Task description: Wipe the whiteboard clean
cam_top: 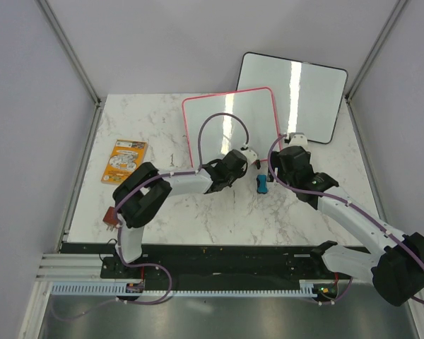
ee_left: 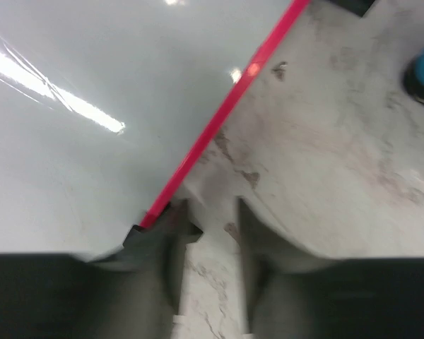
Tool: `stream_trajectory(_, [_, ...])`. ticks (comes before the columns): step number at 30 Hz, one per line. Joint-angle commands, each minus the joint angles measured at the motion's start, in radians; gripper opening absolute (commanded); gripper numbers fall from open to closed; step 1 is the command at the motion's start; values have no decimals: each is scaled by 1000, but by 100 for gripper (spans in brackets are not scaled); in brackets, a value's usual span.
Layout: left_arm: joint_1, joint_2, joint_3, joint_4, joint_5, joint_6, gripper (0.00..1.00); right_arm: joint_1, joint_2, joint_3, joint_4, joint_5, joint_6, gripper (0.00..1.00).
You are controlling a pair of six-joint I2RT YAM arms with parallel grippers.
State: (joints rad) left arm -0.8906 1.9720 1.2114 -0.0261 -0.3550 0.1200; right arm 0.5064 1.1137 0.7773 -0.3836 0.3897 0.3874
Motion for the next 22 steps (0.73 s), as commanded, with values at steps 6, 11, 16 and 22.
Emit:
stream_trajectory(6, [-85, -289, -137, 124, 146, 4, 85, -6, -15, -1, 17, 0, -5, 98])
stream_trajectory(11, [-85, -400, -210, 124, 136, -39, 99, -14, -40, -33, 31, -2, -5, 98])
stream_trajectory(16, [-84, -478, -243, 104, 42, -69, 100, -32, -63, -62, 46, 1, 1, 98])
stream_trajectory(22, [-13, -507, -303, 132, 151, -97, 99, -49, -74, -96, 80, 64, -36, 98])
